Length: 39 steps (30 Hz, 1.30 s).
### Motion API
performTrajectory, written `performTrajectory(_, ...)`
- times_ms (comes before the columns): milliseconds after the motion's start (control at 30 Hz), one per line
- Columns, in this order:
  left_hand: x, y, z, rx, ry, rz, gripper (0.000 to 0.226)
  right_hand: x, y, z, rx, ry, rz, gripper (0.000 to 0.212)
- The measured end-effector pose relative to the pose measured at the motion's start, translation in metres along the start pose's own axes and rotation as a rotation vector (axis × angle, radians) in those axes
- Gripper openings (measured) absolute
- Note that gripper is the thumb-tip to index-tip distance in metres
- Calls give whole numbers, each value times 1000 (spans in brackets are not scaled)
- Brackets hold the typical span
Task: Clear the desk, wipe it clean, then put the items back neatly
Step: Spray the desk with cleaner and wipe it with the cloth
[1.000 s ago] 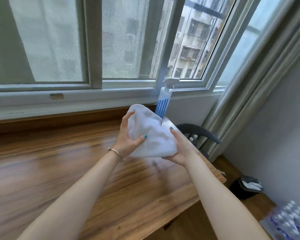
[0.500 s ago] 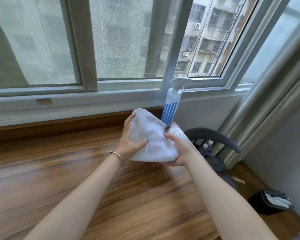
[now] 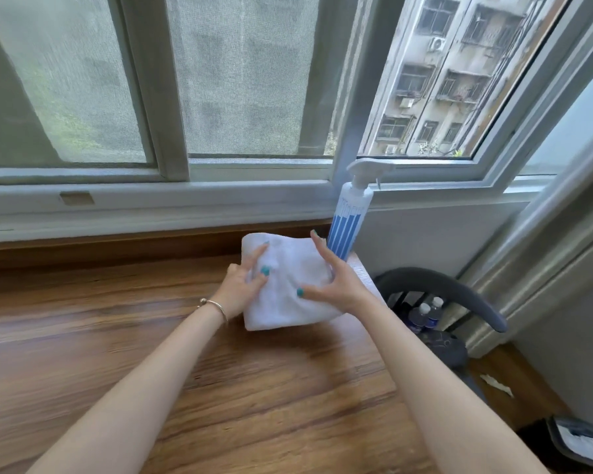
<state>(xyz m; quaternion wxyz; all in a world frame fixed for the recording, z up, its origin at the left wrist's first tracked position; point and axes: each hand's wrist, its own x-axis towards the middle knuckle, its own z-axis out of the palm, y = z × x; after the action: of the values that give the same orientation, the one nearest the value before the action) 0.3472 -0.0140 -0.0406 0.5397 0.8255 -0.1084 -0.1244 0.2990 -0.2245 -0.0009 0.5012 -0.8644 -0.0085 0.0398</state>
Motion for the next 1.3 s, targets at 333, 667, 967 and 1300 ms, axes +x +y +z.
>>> performTrajectory(333, 27, 12, 17, 200, 51, -51, 78, 48, 28, 2, -197, 130, 78, 81)
performTrajectory(667, 37, 6, 19, 897, 116, -69, 65, 37, 43, 17, -746, 333, -316, 39)
performTrajectory(967, 44, -10, 12, 1034, -109, 78, 68, 39, 45, 28, -874, -101, 47, 64)
performTrajectory(1300, 46, 0, 10, 1062, -146, 68, 70, 30, 26, 28, -842, -98, 193, 64)
